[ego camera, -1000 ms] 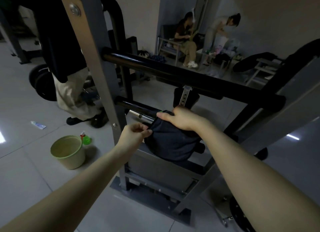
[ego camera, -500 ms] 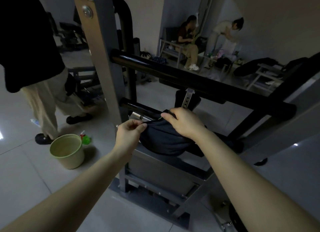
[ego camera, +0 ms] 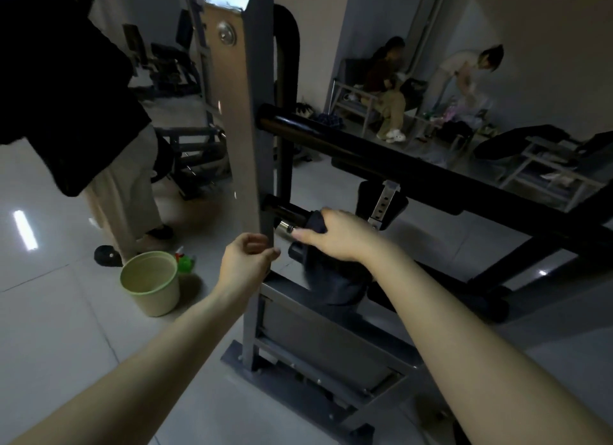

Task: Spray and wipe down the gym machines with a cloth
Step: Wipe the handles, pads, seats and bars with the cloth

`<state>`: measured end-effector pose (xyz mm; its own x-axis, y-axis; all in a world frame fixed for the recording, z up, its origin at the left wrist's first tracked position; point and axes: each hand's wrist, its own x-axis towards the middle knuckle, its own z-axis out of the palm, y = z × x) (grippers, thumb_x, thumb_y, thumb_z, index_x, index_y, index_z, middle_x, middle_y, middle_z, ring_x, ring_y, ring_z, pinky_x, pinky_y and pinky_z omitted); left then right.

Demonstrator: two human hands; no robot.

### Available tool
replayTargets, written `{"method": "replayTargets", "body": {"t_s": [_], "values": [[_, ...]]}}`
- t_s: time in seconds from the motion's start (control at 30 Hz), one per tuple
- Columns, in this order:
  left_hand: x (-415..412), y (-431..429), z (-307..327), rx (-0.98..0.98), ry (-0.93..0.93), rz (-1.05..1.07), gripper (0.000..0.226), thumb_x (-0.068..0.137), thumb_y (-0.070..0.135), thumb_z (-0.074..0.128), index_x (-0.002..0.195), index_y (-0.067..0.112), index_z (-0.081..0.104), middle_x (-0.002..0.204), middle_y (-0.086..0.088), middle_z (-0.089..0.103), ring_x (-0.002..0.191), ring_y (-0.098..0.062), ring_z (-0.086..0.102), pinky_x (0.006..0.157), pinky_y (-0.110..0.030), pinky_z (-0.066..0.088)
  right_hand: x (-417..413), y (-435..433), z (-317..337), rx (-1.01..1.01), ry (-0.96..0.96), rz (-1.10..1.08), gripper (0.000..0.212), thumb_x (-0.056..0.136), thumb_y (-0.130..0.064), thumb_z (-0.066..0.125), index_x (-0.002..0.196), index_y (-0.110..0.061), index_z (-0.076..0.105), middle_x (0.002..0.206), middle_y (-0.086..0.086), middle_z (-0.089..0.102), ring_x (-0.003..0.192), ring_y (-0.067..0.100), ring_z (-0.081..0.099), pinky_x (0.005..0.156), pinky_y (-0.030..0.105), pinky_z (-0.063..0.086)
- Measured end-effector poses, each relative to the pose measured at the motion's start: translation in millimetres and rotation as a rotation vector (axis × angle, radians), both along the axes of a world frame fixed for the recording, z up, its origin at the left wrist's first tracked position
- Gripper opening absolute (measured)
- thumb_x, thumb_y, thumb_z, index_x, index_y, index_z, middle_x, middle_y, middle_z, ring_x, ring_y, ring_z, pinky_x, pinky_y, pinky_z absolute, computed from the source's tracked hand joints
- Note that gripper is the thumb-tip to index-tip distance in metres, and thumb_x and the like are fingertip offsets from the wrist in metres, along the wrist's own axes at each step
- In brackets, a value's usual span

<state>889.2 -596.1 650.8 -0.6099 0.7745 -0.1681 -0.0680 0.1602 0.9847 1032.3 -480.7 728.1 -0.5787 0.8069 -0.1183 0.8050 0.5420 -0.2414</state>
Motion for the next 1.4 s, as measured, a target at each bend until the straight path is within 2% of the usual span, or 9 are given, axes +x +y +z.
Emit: {"method": "replayTargets", "body": {"t_s": [0.1, 0.2, 0.37, 0.47, 0.6, 0.77, 0.9, 1.17, 1.4], "values": [[0, 0, -6, -0.018, 0.024, -0.013, 0.013, 0.09, 0.013, 0.076, 0.102, 0.009, 0.071, 0.086, 0.001, 0.073, 0.073, -0.01, 0.061, 0.062, -0.017, 0.047, 0, 1, -7, 0.128, -0.017, 0.065, 0.05, 0.097, -0.075, 0.039, 0.089, -0.027, 0.05, 0.088, 0.0, 0.062, 0.08, 0.024, 0.062, 0.066, 0.038, 0.049], [0, 6, -5, -0.023, 0.048, -0.052, 0.009, 0.09, 0.015, 0.075, 0.094, 0.007, 0.073, 0.08, -0.003, 0.072, 0.073, -0.013, 0.062, 0.07, -0.025, 0.049, -5, 7, -1, 0.0, 0.027, 0.049, 0.055, 0.097, -0.076, 0.033, 0.078, -0.027, 0.048, 0.08, 0.001, 0.062, 0.073, 0.022, 0.061, 0.062, 0.036, 0.043], [11, 13, 4, -0.01, -0.01, -0.212, 0.018, 0.091, 0.019, 0.075, 0.098, 0.003, 0.071, 0.079, -0.005, 0.07, 0.077, -0.016, 0.065, 0.076, -0.034, 0.054, -16, 17, 8, -0.31, 0.162, -0.094, 0.07, 0.099, -0.075, 0.029, 0.106, -0.013, 0.062, 0.081, 0.002, 0.06, 0.08, 0.02, 0.058, 0.076, 0.037, 0.041], [16, 15, 6, 0.008, -0.039, -0.242, 0.02, 0.091, 0.021, 0.076, 0.107, 0.013, 0.067, 0.086, -0.011, 0.073, 0.077, -0.019, 0.069, 0.078, -0.037, 0.057, -12, 3, 3, -0.081, 0.109, -0.062, 0.065, 0.1, -0.073, 0.031, 0.118, -0.019, 0.062, 0.102, 0.005, 0.067, 0.088, 0.022, 0.059, 0.077, 0.037, 0.044], [16, 16, -1, -0.001, -0.034, -0.22, 0.008, 0.094, 0.019, 0.073, 0.101, 0.015, 0.072, 0.072, -0.002, 0.067, 0.063, -0.013, 0.06, 0.065, -0.028, 0.053, -6, -16, -11, 0.449, -0.065, 0.087, 0.055, 0.105, -0.064, 0.03, 0.113, -0.015, 0.055, 0.096, 0.005, 0.069, 0.08, 0.028, 0.063, 0.061, 0.036, 0.039], [6, 19, -5, -0.001, -0.043, -0.124, 0.018, 0.094, 0.018, 0.073, 0.089, 0.001, 0.073, 0.063, 0.001, 0.063, 0.055, -0.01, 0.052, 0.057, -0.024, 0.045, -18, -9, -6, 0.283, -0.063, -0.019, 0.07, 0.103, -0.069, 0.018, 0.106, -0.015, 0.063, 0.086, 0.002, 0.062, 0.073, 0.024, 0.055, 0.062, 0.036, 0.042], [1, 20, 0, 0.0, -0.06, -0.107, 0.019, 0.094, 0.016, 0.072, 0.09, -0.002, 0.071, 0.062, -0.002, 0.06, 0.055, -0.012, 0.053, 0.058, -0.026, 0.048, -34, 5, 4, -0.029, -0.001, -0.203, 0.074, 0.103, -0.067, 0.017, 0.128, -0.012, 0.06, 0.116, 0.014, 0.066, 0.094, 0.029, 0.058, 0.079, 0.038, 0.045], [-12, 7, 9, 0.045, -0.062, 0.058, 0.013, 0.097, 0.012, 0.067, 0.087, 0.003, 0.069, 0.064, -0.006, 0.061, 0.058, -0.015, 0.056, 0.055, -0.023, 0.049, -3, -21, -20, 0.438, 0.118, 0.125, 0.062, 0.101, -0.057, 0.048, 0.147, -0.015, 0.043, 0.13, 0.008, 0.059, 0.114, 0.03, 0.061, 0.084, 0.042, 0.051], [-14, 7, 21, 0.174, 0.004, 0.2, 0.009, 0.099, 0.012, 0.063, 0.091, 0.009, 0.066, 0.077, -0.01, 0.069, 0.064, -0.014, 0.066, 0.057, -0.026, 0.051, -17, -20, -26, 0.548, 0.04, 0.029, 0.045, 0.108, -0.05, 0.035, 0.117, -0.014, 0.062, 0.103, 0.007, 0.069, 0.089, 0.031, 0.069, 0.062, 0.036, 0.038]]}}
